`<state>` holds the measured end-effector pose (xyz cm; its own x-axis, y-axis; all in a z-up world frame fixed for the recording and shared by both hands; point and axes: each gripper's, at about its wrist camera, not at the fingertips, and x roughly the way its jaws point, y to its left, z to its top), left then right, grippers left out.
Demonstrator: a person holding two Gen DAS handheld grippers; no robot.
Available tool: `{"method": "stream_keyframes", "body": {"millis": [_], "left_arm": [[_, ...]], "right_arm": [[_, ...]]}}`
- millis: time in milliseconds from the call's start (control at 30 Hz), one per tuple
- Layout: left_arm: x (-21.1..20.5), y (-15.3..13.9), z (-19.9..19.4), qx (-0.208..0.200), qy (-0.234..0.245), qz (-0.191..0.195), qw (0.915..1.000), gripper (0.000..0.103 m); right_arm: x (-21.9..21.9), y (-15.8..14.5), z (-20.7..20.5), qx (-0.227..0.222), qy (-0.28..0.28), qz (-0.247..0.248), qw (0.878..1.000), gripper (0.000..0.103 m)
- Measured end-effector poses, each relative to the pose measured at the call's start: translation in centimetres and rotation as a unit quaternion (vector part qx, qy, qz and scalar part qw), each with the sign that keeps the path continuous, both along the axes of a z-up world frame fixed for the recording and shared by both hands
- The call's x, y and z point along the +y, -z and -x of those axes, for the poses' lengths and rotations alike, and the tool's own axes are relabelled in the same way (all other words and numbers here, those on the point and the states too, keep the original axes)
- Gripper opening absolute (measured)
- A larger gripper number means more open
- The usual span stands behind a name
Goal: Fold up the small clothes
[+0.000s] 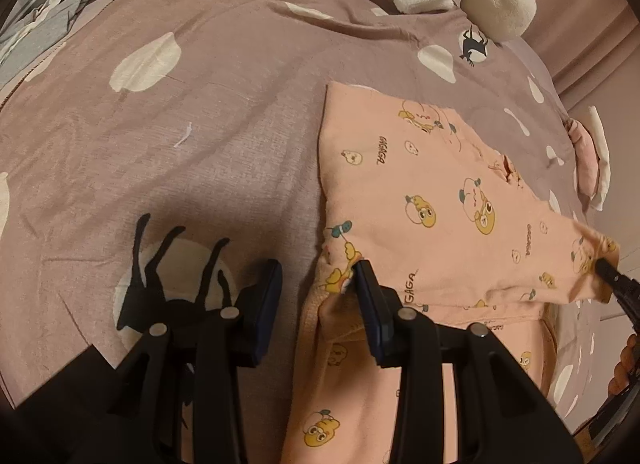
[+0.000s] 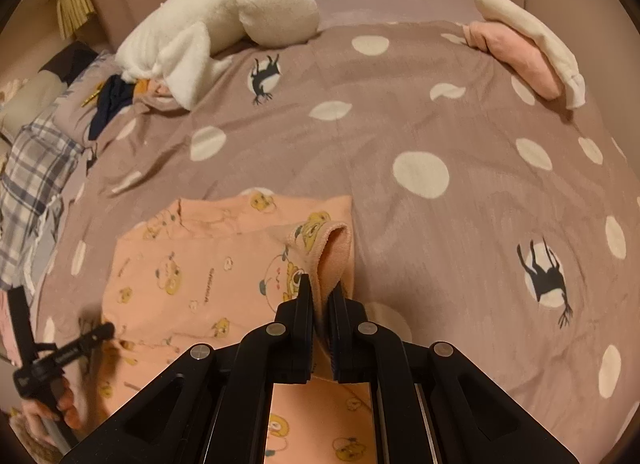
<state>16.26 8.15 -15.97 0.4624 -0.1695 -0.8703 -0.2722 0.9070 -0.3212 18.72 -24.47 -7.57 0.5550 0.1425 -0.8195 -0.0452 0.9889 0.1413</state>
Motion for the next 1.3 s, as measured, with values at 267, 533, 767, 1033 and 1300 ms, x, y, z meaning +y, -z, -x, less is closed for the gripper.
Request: {"method": "stream_keyframes", "body": {"millis": [267, 533, 767, 1033, 1300], "left_arm": [[0.5, -0.1, 0.3, -0.003, -0.006, 0.001, 1.0, 0.038], [0.8, 0.0, 0.4, -0.005, -0.009, 0.001, 0.9999, 0.04], [0.8, 0.0, 0.4, -0.004, -0.009, 0.002, 1.0, 0.04], [0.9, 0.1, 0.4, -0.003, -0.009, 0.003, 1.0, 0.041], [0.7, 0.2, 0.4, -0.003, -0.009, 0.0, 1.0, 0.041]], "right_arm": [[-0.8, 1.6, -0.1, 0.021, 0.01, -0.004, 1.0, 0.007], [-1.2, 3.0, -0.2, 0.038, 0.019, -0.001, 0.999, 0.007], [-1.4, 4.1, -0.3, 0.054, 0.024, 0.001, 0.998, 0.007], [-1.7, 5.5, -0.5, 0.068, 0.034, 0.004, 0.997, 0.007], [-1.7, 6.1, -0.6, 0.073, 0.037, 0.006, 0.997, 0.007]]}}
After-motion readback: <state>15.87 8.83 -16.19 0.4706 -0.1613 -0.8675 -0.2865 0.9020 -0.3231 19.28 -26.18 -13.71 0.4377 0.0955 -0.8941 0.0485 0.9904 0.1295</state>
